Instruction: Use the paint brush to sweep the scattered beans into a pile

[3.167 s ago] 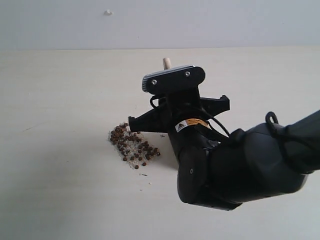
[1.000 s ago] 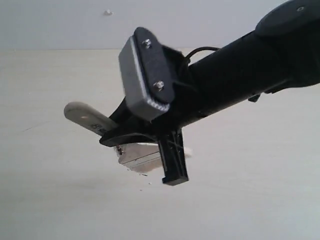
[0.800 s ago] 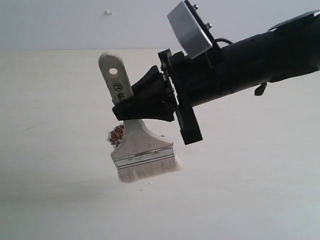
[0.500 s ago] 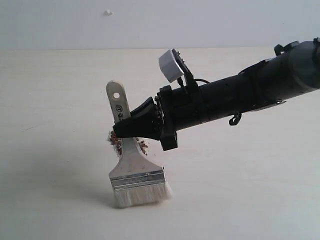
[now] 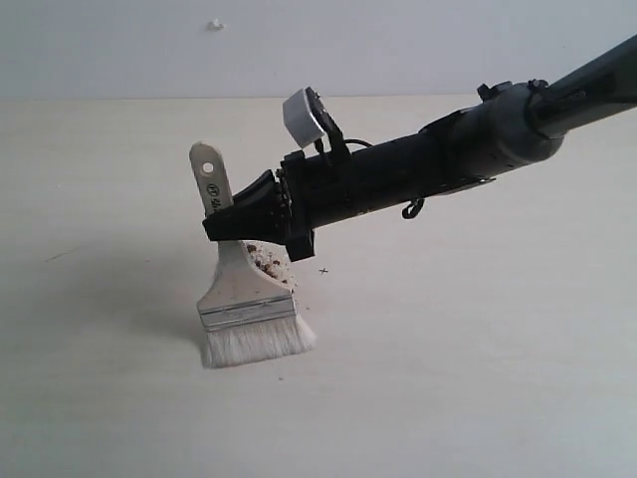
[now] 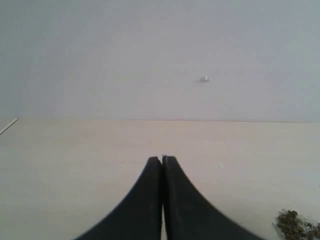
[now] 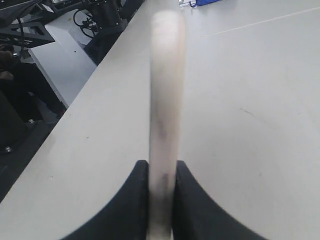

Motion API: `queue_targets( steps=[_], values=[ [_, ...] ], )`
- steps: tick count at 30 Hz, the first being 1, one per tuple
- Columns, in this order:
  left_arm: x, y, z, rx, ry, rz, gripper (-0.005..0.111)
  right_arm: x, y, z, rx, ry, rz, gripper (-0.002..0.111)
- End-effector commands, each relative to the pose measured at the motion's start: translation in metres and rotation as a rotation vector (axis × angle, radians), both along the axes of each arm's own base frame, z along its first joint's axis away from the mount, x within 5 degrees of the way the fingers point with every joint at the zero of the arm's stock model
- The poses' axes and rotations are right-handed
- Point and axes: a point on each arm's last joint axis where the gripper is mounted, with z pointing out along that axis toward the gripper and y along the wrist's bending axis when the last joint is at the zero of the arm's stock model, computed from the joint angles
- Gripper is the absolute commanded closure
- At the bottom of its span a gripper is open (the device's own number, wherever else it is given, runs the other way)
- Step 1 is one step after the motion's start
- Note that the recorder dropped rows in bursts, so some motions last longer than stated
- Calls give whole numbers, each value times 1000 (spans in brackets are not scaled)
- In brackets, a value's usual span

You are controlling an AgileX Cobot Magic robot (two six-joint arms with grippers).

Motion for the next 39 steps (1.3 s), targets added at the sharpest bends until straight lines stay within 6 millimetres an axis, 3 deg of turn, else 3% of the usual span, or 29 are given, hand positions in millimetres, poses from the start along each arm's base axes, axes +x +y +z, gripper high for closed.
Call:
queue_targets(
  steps=[1,9,13,18,23,30,33,39],
  values=[
    [-1,-1,0,3,-5,-11,107,10,2,-1,-7,-58,16,108],
    [-1,-1,0,3,-5,-11,107,11,1,0,-7,-59,12,108],
    [-1,-1,0,3,-5,-11,107,12,-3,9,-11,-88,20,108],
    [-1,-1,0,3,-5,-11,107,6,-5,45,-29,-84,34,108],
    [-1,-1,0,3,-5,-11,107,-8,-11,94,-68,-72,45,108],
    [-1,-1,0,3,-5,-11,107,-31,-22,161,-30,-200,39,108],
    [-1,-1,0,3,-5,-11,107,-35,-24,172,-18,-228,38,108],
    [-1,-1,0,3,-5,-11,107,-38,-26,171,-72,-178,41,108]
  ],
)
